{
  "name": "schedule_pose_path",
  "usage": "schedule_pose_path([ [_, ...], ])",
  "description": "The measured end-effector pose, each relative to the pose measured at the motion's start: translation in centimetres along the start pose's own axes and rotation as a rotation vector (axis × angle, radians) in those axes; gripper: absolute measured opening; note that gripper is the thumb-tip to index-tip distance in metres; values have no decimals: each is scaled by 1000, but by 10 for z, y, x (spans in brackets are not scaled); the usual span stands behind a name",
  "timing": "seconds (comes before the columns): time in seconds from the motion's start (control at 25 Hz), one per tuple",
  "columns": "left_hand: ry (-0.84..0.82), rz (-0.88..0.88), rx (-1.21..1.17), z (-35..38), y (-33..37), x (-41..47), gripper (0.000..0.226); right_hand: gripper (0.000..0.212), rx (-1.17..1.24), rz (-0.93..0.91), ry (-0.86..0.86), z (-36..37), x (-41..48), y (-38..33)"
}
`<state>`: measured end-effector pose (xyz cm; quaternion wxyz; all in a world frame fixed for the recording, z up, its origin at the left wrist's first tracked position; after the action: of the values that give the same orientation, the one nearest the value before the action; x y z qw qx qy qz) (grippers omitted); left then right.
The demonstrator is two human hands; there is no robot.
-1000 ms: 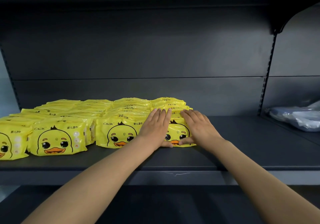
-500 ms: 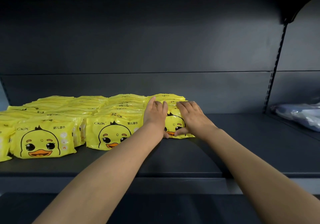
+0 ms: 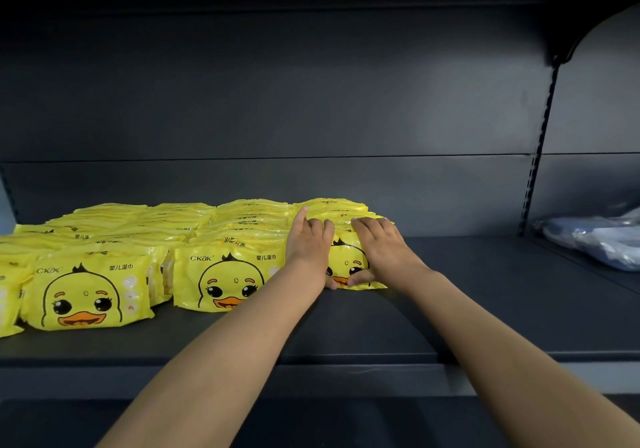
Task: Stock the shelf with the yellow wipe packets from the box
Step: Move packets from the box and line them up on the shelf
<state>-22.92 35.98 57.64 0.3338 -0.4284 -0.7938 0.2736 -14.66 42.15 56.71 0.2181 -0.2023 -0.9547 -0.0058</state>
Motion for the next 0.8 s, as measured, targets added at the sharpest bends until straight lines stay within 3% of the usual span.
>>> schedule_pose_path([
  [0.36, -51, 95, -106, -7, -11, -13, 126, 110, -139, 161, -120, -9, -7, -10],
  [0.6, -13, 142, -470, -20, -39, -46, 67, 81, -77, 216, -94, -40, -23, -21],
  [0.8, 92, 78, -573, -44, -84, -96, 51, 59, 6, 236, -112, -81, -54, -40],
])
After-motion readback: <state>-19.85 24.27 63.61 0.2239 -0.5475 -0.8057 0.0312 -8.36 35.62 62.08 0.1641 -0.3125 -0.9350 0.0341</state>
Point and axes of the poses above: each hand's wrist, its own x-axis towards the middle knuckle, its own z-axis out of the palm, y = z × x, the point moved 6 cm from there along x, towards the middle knuckle, and after that the axes turned 10 degrees about x, right-handed, at the moved point
